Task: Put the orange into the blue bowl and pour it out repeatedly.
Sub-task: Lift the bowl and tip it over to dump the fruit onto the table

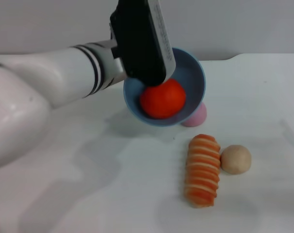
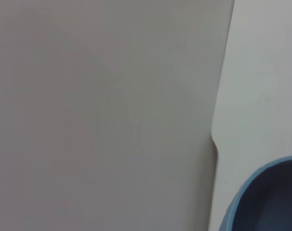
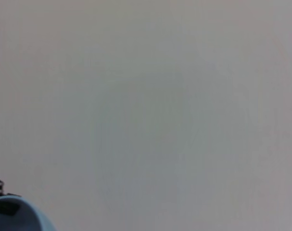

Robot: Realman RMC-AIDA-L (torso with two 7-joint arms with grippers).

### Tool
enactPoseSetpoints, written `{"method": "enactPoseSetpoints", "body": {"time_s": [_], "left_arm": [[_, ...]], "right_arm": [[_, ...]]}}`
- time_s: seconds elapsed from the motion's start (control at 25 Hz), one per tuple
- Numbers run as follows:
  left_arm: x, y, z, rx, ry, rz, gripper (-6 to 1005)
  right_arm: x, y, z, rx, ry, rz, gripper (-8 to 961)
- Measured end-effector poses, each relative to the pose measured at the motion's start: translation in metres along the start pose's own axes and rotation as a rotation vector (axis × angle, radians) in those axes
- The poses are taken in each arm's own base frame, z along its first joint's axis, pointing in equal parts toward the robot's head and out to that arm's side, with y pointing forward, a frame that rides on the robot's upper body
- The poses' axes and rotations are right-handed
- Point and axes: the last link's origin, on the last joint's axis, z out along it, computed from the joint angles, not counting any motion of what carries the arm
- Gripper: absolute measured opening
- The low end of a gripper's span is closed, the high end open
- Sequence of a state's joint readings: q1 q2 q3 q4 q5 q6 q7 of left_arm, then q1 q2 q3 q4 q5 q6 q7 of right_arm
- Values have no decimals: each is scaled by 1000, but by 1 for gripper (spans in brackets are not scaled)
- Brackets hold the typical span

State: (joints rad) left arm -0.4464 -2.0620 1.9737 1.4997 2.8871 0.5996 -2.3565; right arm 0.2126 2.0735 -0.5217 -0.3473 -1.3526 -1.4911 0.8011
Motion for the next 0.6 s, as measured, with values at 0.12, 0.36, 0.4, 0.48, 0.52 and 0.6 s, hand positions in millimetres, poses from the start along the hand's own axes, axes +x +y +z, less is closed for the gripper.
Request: {"method": "enactPoseSetpoints", "body": {"time_s": [0.12, 0.36, 0.4, 0.48, 0.52, 0.6], "left_arm": [[-2, 7, -6, 48, 45, 77, -1], [3, 37, -20, 176, 161, 349, -1], [4, 44, -23, 205, 177, 404, -1], [5, 52, -28, 270, 203, 469, -1], [6, 54, -31, 313, 217, 494, -1], [5, 57, -34, 351, 227, 516, -1]], "right_arm": [[0, 0, 0, 7, -5, 3, 668], [3, 2, 2, 10, -6, 24, 668], [3, 2, 3, 10, -7, 26, 668], [4, 3, 3, 11, -4, 35, 668], [4, 3, 3, 12, -3, 39, 668], [5, 3, 3, 13, -2, 45, 668]]}}
